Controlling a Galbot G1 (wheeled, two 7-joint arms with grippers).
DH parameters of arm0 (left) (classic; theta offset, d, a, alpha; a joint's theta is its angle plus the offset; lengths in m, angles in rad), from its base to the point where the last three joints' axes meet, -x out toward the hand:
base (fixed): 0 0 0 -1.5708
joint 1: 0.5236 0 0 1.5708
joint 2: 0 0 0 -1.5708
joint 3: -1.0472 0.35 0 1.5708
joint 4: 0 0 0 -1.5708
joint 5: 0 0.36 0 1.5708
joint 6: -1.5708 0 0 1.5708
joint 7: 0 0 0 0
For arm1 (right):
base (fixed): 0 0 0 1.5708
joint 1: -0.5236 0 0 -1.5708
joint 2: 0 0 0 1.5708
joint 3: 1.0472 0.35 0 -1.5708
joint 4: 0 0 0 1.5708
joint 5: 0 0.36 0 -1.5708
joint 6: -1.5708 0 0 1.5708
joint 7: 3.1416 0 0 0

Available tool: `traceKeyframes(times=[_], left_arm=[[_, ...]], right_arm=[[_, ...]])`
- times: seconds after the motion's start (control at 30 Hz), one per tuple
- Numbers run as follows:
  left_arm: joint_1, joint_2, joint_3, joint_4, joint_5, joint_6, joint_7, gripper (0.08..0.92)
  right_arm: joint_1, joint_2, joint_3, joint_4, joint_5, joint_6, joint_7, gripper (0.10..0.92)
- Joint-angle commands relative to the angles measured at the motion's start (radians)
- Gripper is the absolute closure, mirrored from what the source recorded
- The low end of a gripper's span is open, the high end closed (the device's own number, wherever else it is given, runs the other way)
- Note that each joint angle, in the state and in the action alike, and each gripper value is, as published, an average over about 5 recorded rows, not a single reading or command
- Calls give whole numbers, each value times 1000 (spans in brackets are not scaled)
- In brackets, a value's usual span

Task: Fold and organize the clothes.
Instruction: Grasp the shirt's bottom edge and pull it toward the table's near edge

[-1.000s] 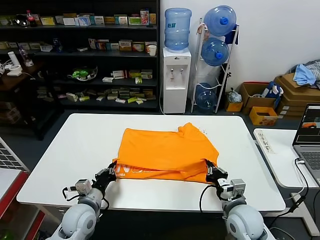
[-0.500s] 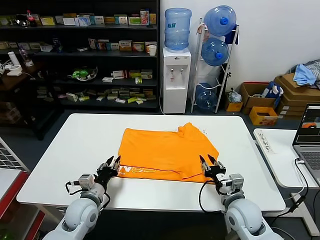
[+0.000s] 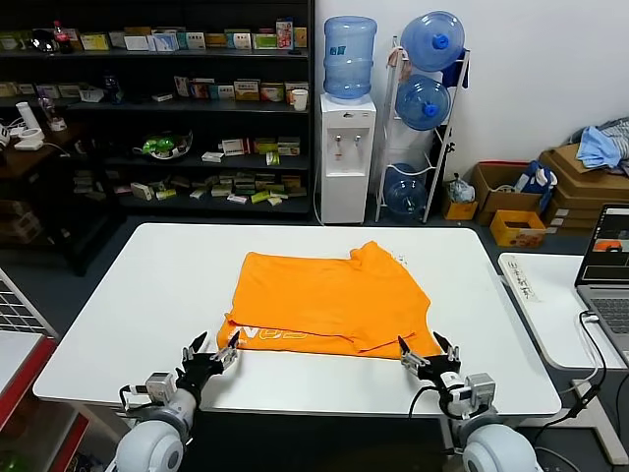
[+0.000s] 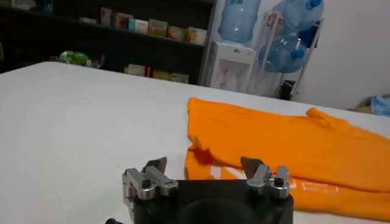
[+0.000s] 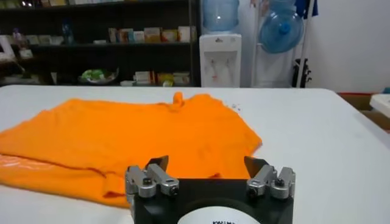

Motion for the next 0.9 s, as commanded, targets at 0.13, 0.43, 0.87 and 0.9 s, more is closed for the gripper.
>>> traceKeyframes(times=[0.13, 0.43, 0.87, 0.9], left_arm=[[-15, -20, -7, 92, 34, -40, 55, 177], [-30, -19, -6, 111, 31, -42, 53, 177], [-43, -24, 9, 119, 30, -42, 56, 484], [-42, -23, 10, 118, 29, -42, 56, 510]], right_arm=[[-17, 12, 16, -36, 16, -4, -7, 203], [-7, 12, 2, -45, 52, -23, 2, 278], [-19, 2, 3, -22, 70, -38, 22, 649], [-21, 0, 4, -20, 71, -38, 23, 675]])
